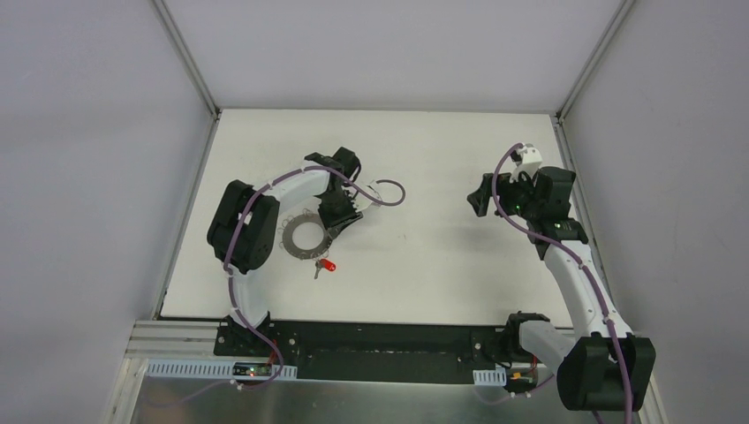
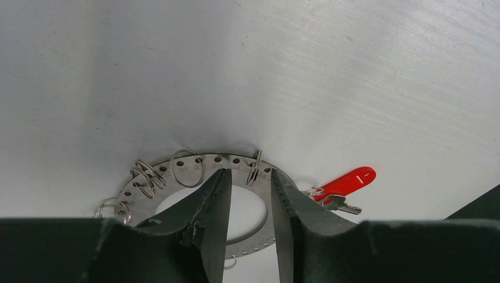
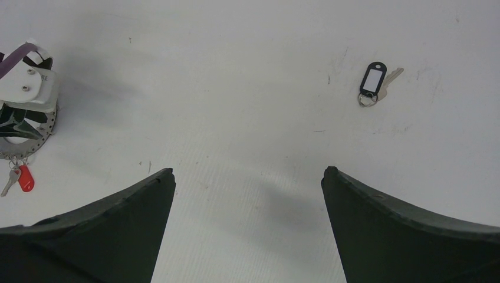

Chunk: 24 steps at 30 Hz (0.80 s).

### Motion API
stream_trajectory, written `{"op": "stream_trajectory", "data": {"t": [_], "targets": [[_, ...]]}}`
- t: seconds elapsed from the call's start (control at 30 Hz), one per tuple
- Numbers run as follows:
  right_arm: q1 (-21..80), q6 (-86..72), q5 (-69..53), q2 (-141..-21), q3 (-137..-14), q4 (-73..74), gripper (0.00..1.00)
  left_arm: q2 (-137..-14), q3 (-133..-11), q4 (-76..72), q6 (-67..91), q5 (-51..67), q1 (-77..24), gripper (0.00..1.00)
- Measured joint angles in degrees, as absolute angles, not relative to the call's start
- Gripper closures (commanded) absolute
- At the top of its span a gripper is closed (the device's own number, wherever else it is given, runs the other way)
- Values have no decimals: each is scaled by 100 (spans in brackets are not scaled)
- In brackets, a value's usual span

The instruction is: Put the keys on the keyring

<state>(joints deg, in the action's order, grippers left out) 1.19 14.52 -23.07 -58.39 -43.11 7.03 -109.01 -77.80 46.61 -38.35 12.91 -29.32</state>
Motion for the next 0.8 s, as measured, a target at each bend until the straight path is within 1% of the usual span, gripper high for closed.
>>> {"op": "stream_trajectory", "data": {"t": [0.1,0.23,0.37,0.47,0.8], "targets": [[119,1455,-2324,-5841,-4294,701,0,-10940,-7797,4670,-3848,1291,-2932,74],[119,1461,-2335,-5841,-4270,707,0,-10947,-7797,4674,-3870,1278,-2943,82],[119,1463,-2346,-5841,-4268,705,0,-10949,-7797,4674,-3892,1251,-2974,91],[115,1463,-2351,-5841,-4265,705,0,-10949,-7797,4676,-3905,1238,-3006,99],[93,1448,-2473,-5837,-4241,696,0,-10921,-7797,4735,-3920,1278,-3006,100]]}}
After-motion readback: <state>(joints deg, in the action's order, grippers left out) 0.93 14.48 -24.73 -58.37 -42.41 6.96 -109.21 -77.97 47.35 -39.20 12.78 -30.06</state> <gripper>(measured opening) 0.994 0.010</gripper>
